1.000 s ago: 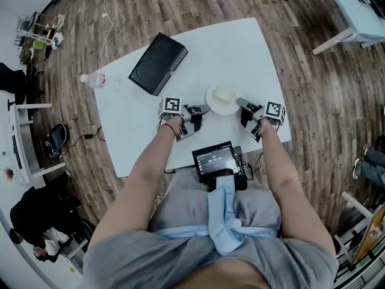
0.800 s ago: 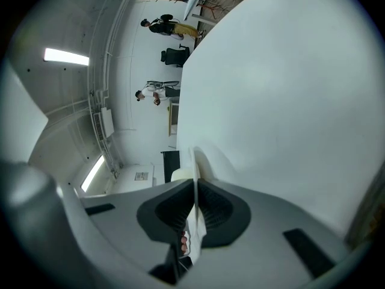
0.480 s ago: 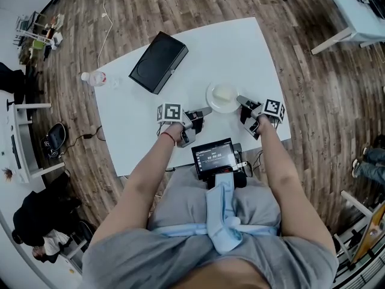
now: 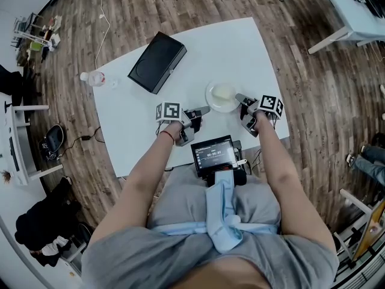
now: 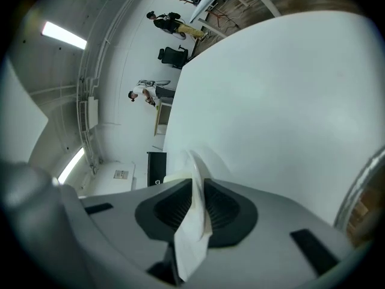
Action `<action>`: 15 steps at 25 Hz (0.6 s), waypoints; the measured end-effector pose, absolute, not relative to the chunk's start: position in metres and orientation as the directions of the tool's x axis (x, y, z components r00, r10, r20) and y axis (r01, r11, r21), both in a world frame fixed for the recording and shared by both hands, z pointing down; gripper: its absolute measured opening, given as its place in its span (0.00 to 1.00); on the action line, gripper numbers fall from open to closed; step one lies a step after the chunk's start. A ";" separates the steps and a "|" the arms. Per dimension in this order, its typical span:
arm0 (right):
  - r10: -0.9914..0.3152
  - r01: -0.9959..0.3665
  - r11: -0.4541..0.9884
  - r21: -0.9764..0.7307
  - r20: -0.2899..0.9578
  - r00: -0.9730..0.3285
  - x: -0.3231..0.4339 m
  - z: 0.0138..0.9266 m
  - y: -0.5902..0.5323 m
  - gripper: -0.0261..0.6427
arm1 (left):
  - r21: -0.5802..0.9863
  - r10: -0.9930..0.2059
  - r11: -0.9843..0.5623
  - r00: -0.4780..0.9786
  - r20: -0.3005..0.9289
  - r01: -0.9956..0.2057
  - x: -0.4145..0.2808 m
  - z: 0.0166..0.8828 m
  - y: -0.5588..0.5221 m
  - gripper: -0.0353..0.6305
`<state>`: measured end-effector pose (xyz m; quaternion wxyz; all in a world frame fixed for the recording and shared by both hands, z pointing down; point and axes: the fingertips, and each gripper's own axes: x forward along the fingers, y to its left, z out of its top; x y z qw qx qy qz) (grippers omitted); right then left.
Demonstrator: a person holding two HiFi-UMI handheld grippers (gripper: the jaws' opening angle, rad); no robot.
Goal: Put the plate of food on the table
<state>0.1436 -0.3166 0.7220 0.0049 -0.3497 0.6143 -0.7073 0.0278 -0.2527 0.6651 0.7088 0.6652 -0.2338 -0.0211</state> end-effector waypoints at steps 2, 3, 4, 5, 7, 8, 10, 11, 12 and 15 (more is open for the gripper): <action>-0.428 -0.458 -0.248 -0.854 0.521 -0.739 0.146 0.723 -0.317 0.10 | 0.953 -0.345 0.113 0.888 0.304 -0.282 0.027 0.665 -0.254 0.10; -0.422 -0.478 -0.250 -0.842 0.539 -0.729 0.147 0.724 -0.317 0.10 | 0.953 -0.347 0.113 0.887 0.304 -0.282 0.027 0.666 -0.254 0.10; -0.415 -0.497 -0.252 -0.830 0.557 -0.720 0.148 0.724 -0.316 0.10 | 0.953 -0.348 0.114 0.887 0.304 -0.281 0.026 0.666 -0.254 0.10; -0.408 -0.516 -0.252 -0.819 0.573 -0.711 0.149 0.725 -0.316 0.10 | 0.953 -0.349 0.116 0.887 0.303 -0.280 0.026 0.667 -0.254 0.10; -0.396 -0.542 -0.254 -0.801 0.598 -0.697 0.150 0.724 -0.317 0.12 | 0.953 -0.350 0.123 0.886 0.303 -0.277 0.026 0.667 -0.256 0.10; -0.391 -0.553 -0.256 -0.793 0.608 -0.691 0.151 0.723 -0.318 0.13 | 0.953 -0.351 0.127 0.886 0.303 -0.275 0.026 0.667 -0.256 0.10; -0.382 -0.577 -0.258 -0.775 0.630 -0.676 0.154 0.722 -0.319 0.15 | 0.953 -0.354 0.132 0.885 0.301 -0.272 0.027 0.667 -0.258 0.10; -0.379 -0.588 -0.259 -0.766 0.640 -0.668 0.156 0.722 -0.319 0.15 | 0.954 -0.356 0.132 0.885 0.299 -0.270 0.027 0.667 -0.259 0.10; -0.378 -0.596 -0.261 -0.759 0.649 -0.661 0.158 0.722 -0.318 0.16 | 0.955 -0.357 0.130 0.886 0.297 -0.268 0.027 0.667 -0.259 0.10; -0.379 -0.608 -0.270 -0.746 0.663 -0.646 0.165 0.723 -0.317 0.17 | 0.955 -0.356 0.123 0.886 0.296 -0.269 0.027 0.668 -0.263 0.10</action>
